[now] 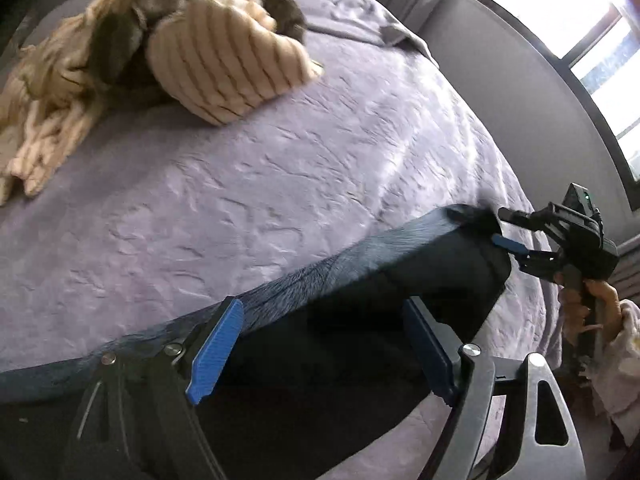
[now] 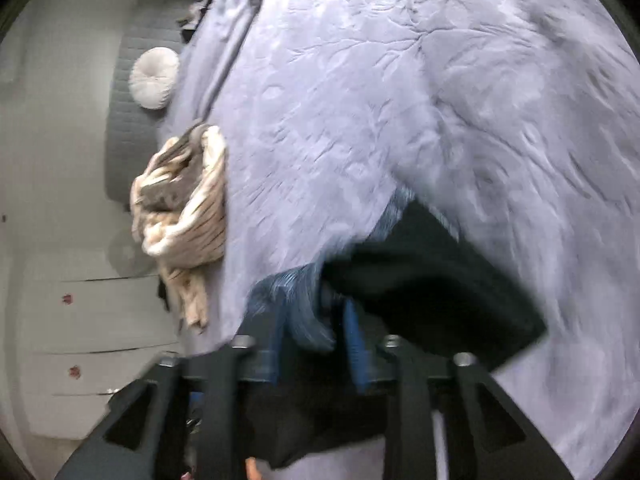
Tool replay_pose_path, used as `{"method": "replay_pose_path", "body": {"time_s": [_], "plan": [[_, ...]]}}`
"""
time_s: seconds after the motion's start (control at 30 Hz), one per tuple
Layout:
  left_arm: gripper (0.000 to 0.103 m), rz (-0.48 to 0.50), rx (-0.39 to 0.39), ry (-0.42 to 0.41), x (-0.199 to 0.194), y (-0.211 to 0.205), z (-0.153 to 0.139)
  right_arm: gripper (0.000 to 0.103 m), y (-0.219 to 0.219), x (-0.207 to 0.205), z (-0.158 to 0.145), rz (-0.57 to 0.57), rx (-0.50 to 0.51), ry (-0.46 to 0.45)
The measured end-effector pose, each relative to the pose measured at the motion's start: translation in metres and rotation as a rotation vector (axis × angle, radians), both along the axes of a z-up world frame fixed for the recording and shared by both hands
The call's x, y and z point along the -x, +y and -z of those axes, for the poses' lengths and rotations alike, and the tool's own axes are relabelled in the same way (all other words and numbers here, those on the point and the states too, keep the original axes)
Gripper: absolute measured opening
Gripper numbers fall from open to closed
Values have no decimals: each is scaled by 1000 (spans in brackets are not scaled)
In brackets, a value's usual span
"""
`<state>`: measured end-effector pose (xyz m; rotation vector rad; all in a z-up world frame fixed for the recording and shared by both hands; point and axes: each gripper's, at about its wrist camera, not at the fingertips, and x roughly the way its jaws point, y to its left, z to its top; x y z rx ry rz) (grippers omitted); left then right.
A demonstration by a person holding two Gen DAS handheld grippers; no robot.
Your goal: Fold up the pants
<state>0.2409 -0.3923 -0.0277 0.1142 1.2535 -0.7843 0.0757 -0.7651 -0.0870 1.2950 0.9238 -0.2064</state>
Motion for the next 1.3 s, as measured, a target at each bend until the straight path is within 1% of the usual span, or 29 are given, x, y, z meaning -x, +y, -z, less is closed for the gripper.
{"method": "replay_pose_path", "body": {"time_s": [0.03,0.07,0.13,0.2,0.27,0.37,0.43,0.5,0.53,0.57,0.6,0.63,0.67,0.7,0.73,0.77,0.8,0.83,0.87,0.9,0.93,1.0,1.03,1.1,1.13,1.17,1.23,1.27,1.3], "plan": [[83,-13,-15,-8,1,8,1,63,-1,-4,-3,-7,53,22],[83,-24,-30,-12,2,14,4,63,1,-6,-7,-18,95,24],[83,-50,-70,-7,7,29,15,63,9,0,-19,-55,124,-12],[83,-92,-115,21,15,45,31,63,17,16,-23,-60,155,2],[83,-136,-149,64,25,62,48,63,26,36,-18,-43,149,15],[83,-178,-185,96,35,77,67,61,38,61,6,-14,87,36],[83,-186,-208,102,39,79,76,56,41,59,19,-22,67,17],[83,-186,-222,100,43,80,82,55,43,48,29,-21,57,-2],[83,-186,-229,98,44,79,84,45,44,39,39,-25,38,14],[83,-185,-239,94,45,79,85,30,45,33,47,-24,24,36],[83,-184,-246,88,46,81,83,9,46,32,55,-18,0,71],[83,-182,-238,80,49,83,79,9,46,34,56,0,-27,78],[83,-186,-222,73,52,87,74,9,47,36,50,1,-27,47],[83,-189,-214,72,54,91,72,8,48,42,37,-22,-2,3],[83,-192,-208,74,56,96,72,9,50,46,28,-52,23,-8],[83,-192,-216,81,59,100,75,9,51,50,26,-74,37,1],[83,-192,-235,89,59,106,79,9,51,53,28,-102,58,35],[83,-198,-277,107,60,110,88,9,50,54,38,-138,84,97],[83,-201,-292,113,61,113,92,9,49,54,50,-159,80,136],[83,-202,-296,110,62,116,91,8,47,55,61,-161,59,134],[83,-204,-292,96,64,120,87,10,46,58,62,-140,47,121],[83,-209,-283,82,64,126,79,19,47,65,53,-85,53,130],[83,-217,-279,74,62,130,74,20,49,69,46,-68,73,148],[83,-247,-261,57,55,136,65,23,56,75,23,-52,157,177],[83,-267,-247,47,51,138,61,23,63,75,8,-67,210,160],[83,-284,-233,35,44,138,58,23,73,72,-8,-98,257,131],[83,-302,-209,8,32,133,55,23,97,50,-26,-200,299,73],[83,-308,-214,-10,26,126,56,23,108,35,-29,-256,303,60],[83,-311,-225,-23,19,122,59,26,127,12,-29,-338,328,57]]}}
